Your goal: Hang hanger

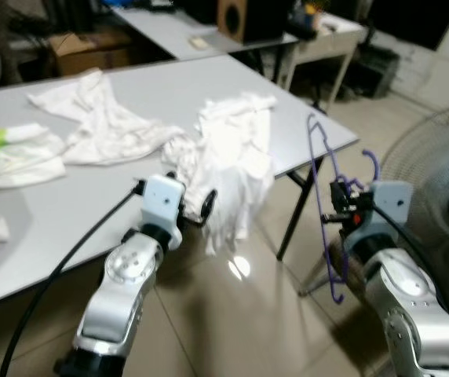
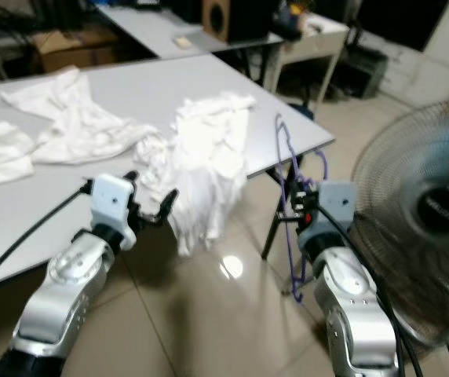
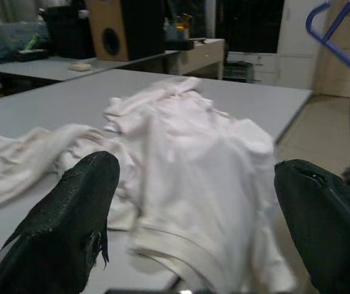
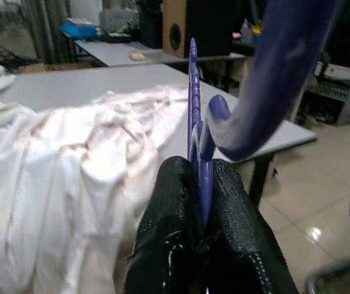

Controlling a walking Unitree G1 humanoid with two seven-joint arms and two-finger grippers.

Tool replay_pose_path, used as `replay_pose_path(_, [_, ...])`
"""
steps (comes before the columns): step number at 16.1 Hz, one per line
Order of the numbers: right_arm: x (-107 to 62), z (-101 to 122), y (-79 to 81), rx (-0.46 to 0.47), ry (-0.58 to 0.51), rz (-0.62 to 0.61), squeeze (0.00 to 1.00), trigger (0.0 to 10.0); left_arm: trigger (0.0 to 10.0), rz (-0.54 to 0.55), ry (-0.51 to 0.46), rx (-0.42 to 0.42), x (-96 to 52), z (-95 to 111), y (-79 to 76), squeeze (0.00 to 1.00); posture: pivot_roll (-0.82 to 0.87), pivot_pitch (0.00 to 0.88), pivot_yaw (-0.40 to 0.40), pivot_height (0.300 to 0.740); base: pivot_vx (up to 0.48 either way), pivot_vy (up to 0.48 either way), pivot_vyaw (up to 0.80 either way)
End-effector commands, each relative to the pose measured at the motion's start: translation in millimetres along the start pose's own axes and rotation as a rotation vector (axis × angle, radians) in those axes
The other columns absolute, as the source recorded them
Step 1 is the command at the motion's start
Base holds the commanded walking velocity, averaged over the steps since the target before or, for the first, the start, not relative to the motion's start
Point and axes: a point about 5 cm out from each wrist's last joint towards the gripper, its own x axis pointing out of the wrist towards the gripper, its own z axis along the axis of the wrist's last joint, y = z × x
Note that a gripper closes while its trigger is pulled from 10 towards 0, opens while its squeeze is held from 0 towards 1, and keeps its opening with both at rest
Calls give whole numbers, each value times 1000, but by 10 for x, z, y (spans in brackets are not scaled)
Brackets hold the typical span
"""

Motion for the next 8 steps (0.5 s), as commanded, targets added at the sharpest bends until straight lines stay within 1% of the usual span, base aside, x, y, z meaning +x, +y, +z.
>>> replay_pose_path(1, [20,44,28,1,-11,12,0,10000,10000,1,0,20,-13,27,26,133,-128,0,-86,740,364,0,0])
replay_pose_path(4, [1,67,7,-5,-15,2,0,10000,10000,-8,3,17,-14,27,-5,137,-145,0,-82,740,364,0,0])
replay_pose_path(8, [-39,63,-8,-4,-10,-14,0,10000,10000,-20,10,13,1,27,-8,137,-155,6,-71,740,367,0,0])
